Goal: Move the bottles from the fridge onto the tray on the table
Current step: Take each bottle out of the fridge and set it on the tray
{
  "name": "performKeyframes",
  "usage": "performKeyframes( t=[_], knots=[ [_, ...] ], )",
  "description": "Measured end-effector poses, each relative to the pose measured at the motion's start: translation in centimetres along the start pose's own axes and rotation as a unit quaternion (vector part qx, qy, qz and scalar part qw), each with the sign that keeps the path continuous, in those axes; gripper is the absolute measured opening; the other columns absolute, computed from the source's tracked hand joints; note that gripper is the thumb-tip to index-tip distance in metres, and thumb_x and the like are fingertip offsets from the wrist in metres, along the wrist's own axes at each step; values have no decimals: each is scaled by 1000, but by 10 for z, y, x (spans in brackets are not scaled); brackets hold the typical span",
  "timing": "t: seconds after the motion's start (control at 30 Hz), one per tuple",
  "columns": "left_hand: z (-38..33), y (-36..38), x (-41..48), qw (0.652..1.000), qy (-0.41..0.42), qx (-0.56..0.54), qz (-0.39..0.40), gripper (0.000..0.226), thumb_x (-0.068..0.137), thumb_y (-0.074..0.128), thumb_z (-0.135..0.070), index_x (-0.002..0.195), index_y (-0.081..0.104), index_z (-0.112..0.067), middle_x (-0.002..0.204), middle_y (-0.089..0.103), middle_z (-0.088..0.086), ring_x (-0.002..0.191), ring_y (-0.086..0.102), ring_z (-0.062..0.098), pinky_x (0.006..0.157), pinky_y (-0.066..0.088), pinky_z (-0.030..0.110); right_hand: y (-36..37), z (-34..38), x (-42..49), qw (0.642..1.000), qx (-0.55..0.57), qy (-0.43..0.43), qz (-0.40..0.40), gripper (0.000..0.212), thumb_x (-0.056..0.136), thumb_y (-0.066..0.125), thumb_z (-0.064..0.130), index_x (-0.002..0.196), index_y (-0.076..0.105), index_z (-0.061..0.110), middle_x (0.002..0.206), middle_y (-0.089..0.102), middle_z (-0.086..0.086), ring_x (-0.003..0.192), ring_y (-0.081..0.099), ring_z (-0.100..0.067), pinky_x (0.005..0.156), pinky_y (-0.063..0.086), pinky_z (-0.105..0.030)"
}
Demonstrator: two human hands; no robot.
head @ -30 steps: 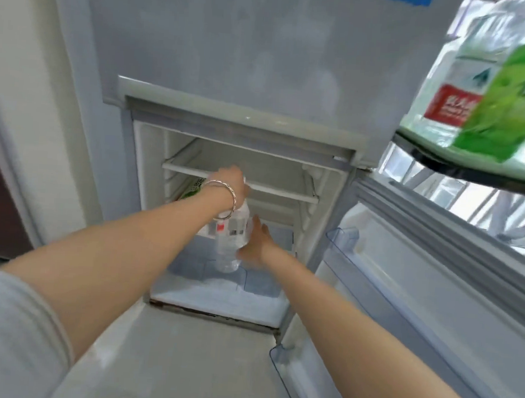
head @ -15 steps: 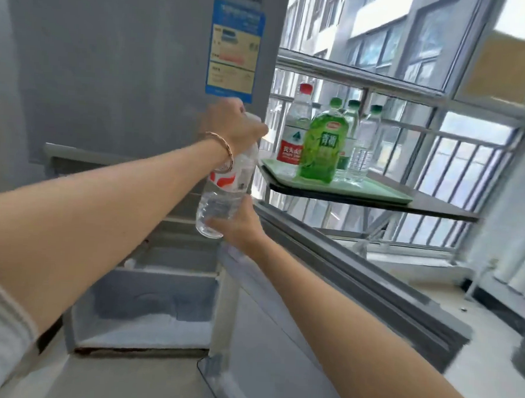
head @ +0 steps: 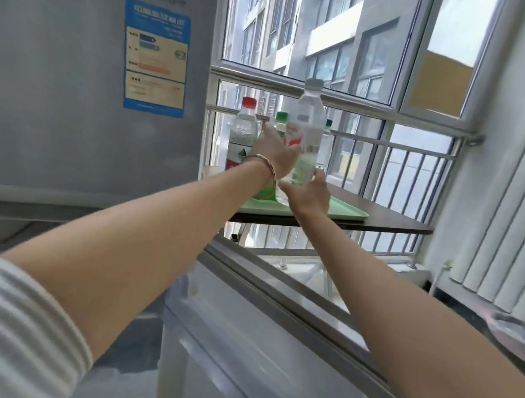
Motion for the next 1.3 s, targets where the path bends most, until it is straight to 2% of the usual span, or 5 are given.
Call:
performKeyframes(
  t=[0.17,0.47,0.9,1.03,1.3],
  knots=[
    [36,81,16,989,-33,16,145,42,102,31,-37,116,55,-5,82,55,5,63,49,12,55,42,26,3,-46,46,996,-61,60,1,73,80,76,35,137,38,8,135,57,-13,121,56,-33,92,46,-36],
    [75,113,47,987,-33,26,155,55,103,28,-37,144,38,-3,150,39,14,139,36,24,113,27,32,45,-79,91,983,-144,101,54,67,92,61,21,147,27,2,142,50,-16,128,52,-34,99,44,-38],
    [65,94,31,985,-49,36,161,54,102,32,-35,131,51,7,132,55,27,122,54,37,100,44,38,38,-67,90,974,-202,97,29,71,90,62,23,145,24,-1,144,41,-22,131,44,-37,101,42,-41],
    [54,57,11,987,-50,47,147,50,103,31,-35,104,61,5,70,51,4,58,48,13,53,42,23,39,-17,53,979,-204,-9,5,53,92,59,27,130,34,1,125,53,-20,113,55,-35,93,50,-43],
    [69,-48,-45,976,-70,180,103,51,100,32,-42,113,62,-3,107,62,13,97,58,27,86,43,32,115,64,-57,946,-245,-105,186,38,96,46,24,129,50,6,121,64,-12,107,63,-31,77,46,-35]
  ],
)
Point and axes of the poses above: each hand's wrist, its own x-axis towards the middle knuckle, its own y-axis out of the palm, z = x × y, the point moved 10 cm from there along x, towards the middle knuckle
